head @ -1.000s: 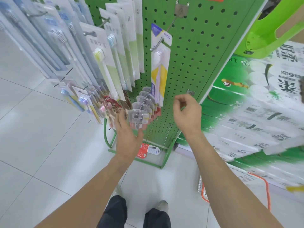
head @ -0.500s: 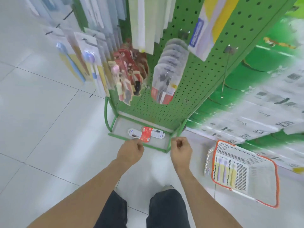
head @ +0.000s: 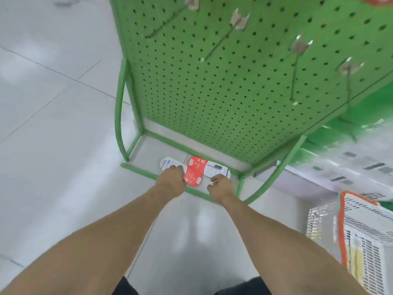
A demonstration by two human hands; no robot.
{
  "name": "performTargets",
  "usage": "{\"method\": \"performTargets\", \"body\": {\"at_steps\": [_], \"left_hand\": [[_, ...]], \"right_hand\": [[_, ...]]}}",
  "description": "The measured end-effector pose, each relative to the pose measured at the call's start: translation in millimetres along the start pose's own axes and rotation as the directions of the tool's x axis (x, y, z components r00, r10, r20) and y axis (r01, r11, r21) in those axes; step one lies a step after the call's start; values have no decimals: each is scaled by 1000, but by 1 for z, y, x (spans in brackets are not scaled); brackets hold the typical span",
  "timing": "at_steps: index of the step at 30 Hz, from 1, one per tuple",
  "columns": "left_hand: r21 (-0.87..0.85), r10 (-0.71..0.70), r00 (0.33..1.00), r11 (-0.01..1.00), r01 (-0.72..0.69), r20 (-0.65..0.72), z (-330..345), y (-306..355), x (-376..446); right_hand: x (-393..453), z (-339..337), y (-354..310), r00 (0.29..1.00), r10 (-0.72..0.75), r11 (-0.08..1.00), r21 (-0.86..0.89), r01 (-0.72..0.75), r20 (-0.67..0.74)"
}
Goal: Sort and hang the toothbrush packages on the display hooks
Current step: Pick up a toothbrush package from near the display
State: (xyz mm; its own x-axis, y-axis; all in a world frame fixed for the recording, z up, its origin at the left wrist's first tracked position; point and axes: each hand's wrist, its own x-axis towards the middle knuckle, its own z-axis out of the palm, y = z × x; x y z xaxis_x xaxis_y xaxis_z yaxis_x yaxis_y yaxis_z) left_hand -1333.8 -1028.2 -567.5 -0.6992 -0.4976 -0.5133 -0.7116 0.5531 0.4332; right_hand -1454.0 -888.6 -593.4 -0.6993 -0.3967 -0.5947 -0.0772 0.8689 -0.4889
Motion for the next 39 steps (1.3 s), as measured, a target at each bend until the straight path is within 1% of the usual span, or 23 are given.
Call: {"method": "performTargets", "body": {"at_steps": [2, 4, 6, 8, 11, 14, 16, 18, 20, 22, 26, 28, 30, 32, 34, 36, 39], "left_hand": [[95, 10, 1000, 995, -10, 1, 34, -21, 41], [231, 12, 1000, 973, -15, 14, 60, -39, 80], [347, 15, 1000, 938, -17, 8, 79, -53, 114], [429, 37, 999, 903, -29, -10, 95, -63, 147], [472, 92, 996, 878, -76, -9, 118, -79, 186], [496, 111, 992, 860, -122, 52, 136, -89, 206], [519, 97, 991, 845, -133, 96, 142, -95, 214], [518, 82, 988, 844, -138, 129, 149, -103, 222], [549, 96, 989, 824, -141, 111, 156, -106, 226], [596, 110, 989, 790, -144, 94, 156, -107, 227], [643, 135, 988, 751, -150, 73, 148, -108, 230], [628, 111, 992, 768, -126, 64, 138, -108, 223], [559, 95, 995, 824, -89, 20, 119, -103, 206], [415, 52, 999, 909, -42, -13, 94, -95, 178], [216, -22, 999, 976, 16, 23, 72, -91, 140], [74, -54, 995, 996, 48, 81, 46, -87, 93], [-44, -74, 985, 996, 82, 157, 3, -81, 15]], "right_hand": [[44, 26, 21, 1000, -8, 996, -86, 9, 17], [83, 46, 40, 1000, -14, 984, -175, 17, 18], [118, 62, 55, 1000, -20, 955, -294, 22, 9], [149, 72, 63, 999, -54, 913, -404, 49, -1], [189, 81, 71, 993, -119, 848, -522, 88, -26], [217, 84, 80, 990, -139, 760, -644, 90, -26], [227, 85, 87, 983, -175, 723, -684, 97, -46], [231, 88, 92, 971, -223, 708, -698, 105, -81], [232, 93, 96, 957, -267, 688, -718, 107, -113], [230, 98, 97, 952, -283, 666, -738, 108, -116], [225, 98, 92, 956, -287, 694, -702, 158, -68], [218, 91, 85, 956, -287, 704, -691, 165, -64], [203, 80, 73, 959, -271, 729, -669, 146, -87], [176, 65, 55, 968, -230, 786, -605, 127, -97], [140, 48, 35, 982, -174, 854, -508, 113, -75], [99, 27, 14, 991, -129, 903, -417, 106, -26], [17, -16, -26, 986, -59, 909, -400, 116, 153]]}}
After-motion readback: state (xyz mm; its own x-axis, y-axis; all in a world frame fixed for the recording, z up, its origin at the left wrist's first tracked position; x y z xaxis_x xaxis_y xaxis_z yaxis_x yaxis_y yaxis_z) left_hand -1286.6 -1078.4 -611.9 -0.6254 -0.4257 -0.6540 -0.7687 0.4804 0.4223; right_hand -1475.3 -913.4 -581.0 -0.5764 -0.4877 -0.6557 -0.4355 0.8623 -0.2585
